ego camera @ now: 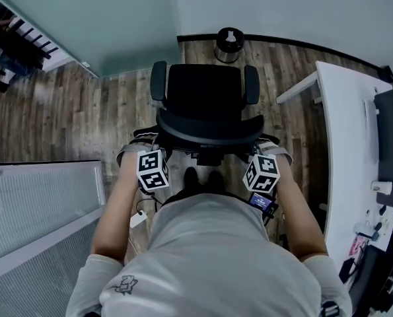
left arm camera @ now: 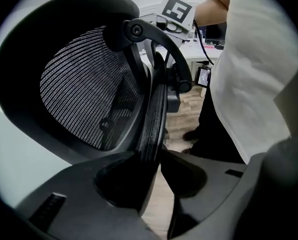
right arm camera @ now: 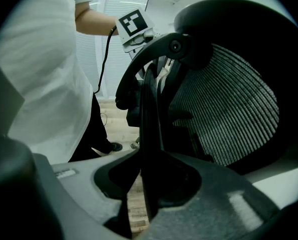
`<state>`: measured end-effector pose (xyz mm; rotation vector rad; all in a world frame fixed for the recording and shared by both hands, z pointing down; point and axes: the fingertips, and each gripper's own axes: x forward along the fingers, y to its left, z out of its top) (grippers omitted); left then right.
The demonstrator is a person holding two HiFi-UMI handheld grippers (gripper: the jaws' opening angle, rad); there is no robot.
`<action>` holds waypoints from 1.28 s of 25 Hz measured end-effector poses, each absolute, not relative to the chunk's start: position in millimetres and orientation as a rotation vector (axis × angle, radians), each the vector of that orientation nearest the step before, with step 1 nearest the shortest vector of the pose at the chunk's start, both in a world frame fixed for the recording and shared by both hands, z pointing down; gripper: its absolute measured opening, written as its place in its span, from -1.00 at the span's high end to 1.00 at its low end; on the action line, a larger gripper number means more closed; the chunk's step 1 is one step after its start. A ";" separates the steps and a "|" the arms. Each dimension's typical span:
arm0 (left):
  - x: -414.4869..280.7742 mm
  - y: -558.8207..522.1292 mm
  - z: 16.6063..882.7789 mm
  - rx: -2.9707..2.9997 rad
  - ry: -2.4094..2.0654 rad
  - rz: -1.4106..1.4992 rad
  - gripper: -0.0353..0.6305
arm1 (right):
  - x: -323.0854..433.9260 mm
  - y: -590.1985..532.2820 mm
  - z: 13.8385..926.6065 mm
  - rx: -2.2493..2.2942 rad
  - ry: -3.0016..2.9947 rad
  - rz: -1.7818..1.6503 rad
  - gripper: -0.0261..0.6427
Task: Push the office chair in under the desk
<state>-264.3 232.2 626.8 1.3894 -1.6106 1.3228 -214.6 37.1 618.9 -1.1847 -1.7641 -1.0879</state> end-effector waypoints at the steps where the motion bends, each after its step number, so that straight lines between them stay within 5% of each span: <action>1: -266.5 228.9 627.0 1.406 -1.602 1.332 0.48 | -213.8 34.6 618.7 -1.168 -1.771 -1.079 0.61; 32: -236.7 23.0 632.9 1.964 -1.172 1.675 0.49 | -81.1 -104.2 623.4 -0.594 -1.952 -0.681 0.61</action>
